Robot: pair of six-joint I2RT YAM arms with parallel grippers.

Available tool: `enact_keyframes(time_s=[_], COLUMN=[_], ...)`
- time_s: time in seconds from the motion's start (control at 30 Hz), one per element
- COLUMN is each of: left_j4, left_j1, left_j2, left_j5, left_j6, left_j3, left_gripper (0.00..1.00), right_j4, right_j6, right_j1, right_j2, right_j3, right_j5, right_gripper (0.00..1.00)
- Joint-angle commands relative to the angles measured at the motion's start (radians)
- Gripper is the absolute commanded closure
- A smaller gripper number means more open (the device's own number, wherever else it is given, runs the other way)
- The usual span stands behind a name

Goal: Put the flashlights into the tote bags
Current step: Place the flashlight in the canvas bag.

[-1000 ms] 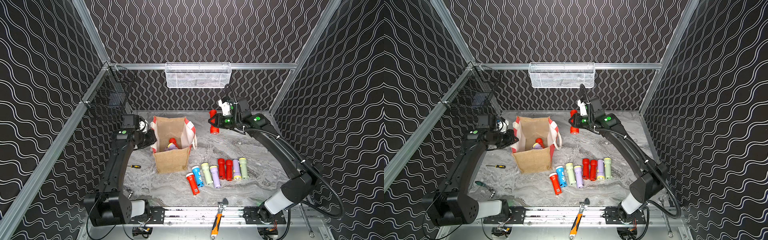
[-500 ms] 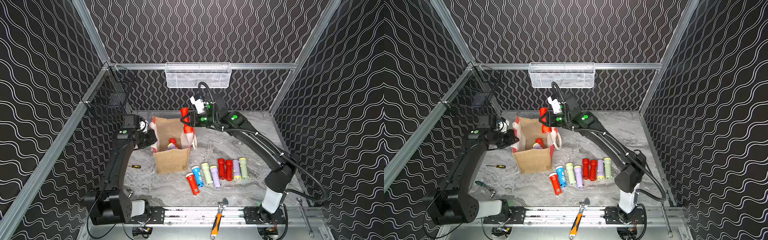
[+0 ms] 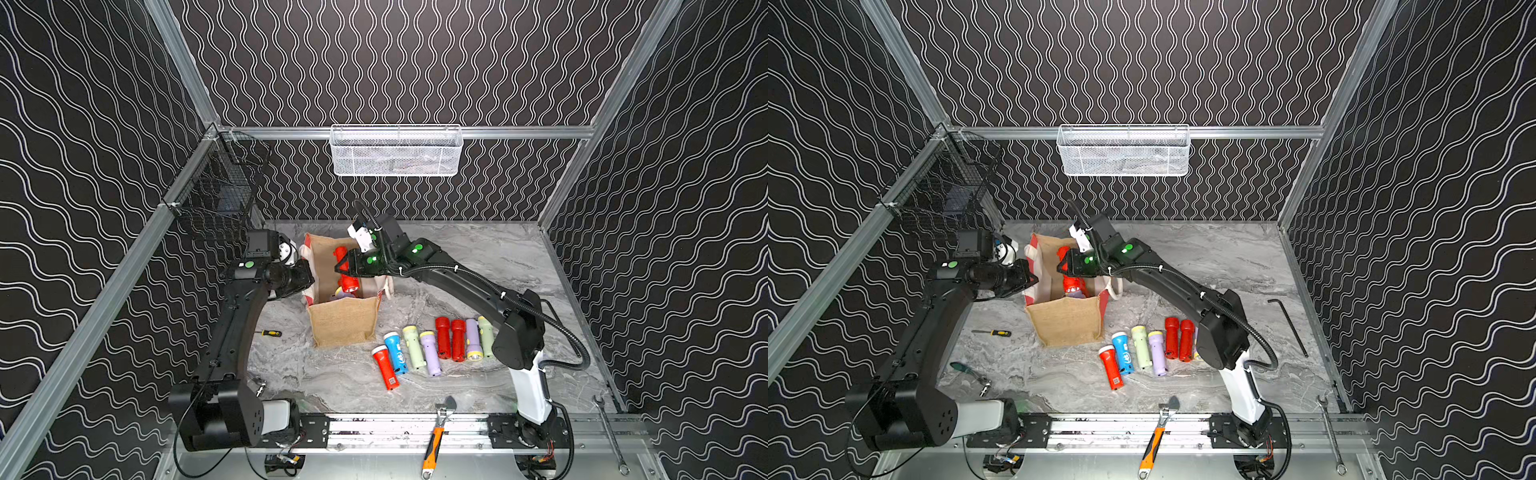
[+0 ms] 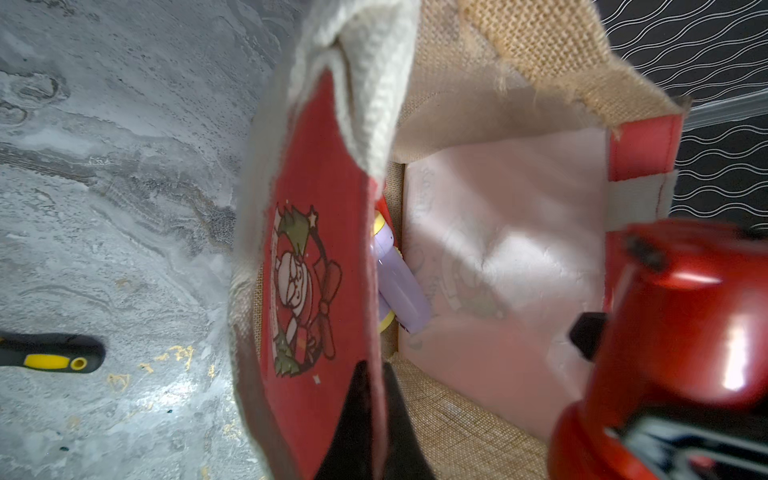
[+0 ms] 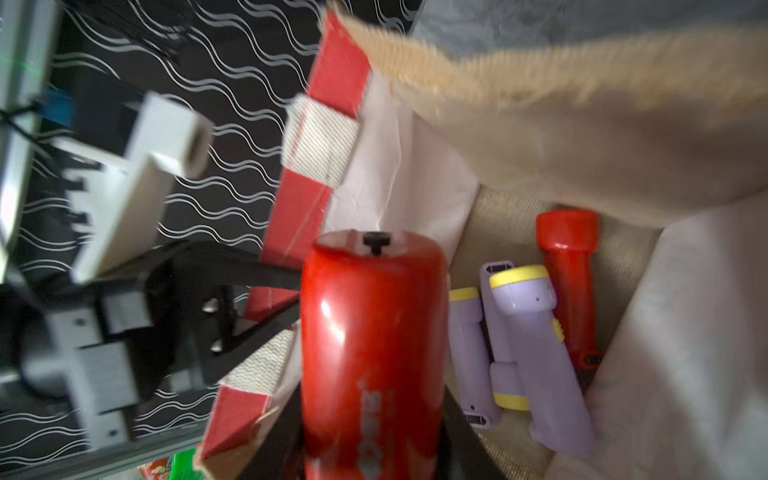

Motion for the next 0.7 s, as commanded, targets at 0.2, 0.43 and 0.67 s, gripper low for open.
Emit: enact_keyframes(time_s=[0.2, 0.43, 0.67], left_j4=[0.039, 0.042, 0.043], left_j1=[0.0, 0.001, 0.001], left_j2=[0.002, -0.004, 0.005], left_j5=[0.012, 0.018, 0.022], left_j6=[0.019, 0.021, 0.024], left_j3=[0.002, 0.0, 0.002], left_gripper=[1.0, 1.0, 1.0], right_j4=[0.002, -0.042, -0.052], right_j6=[-0.004, -0.012, 0.002], right_j1=[0.016, 0.018, 0.019], right_j2=[0.065, 0.122, 0.154], right_j3=[-0.016, 0.009, -0.026], right_j5=[-0.027, -0.035, -0.029], right_gripper=[0.74, 0.74, 0.74])
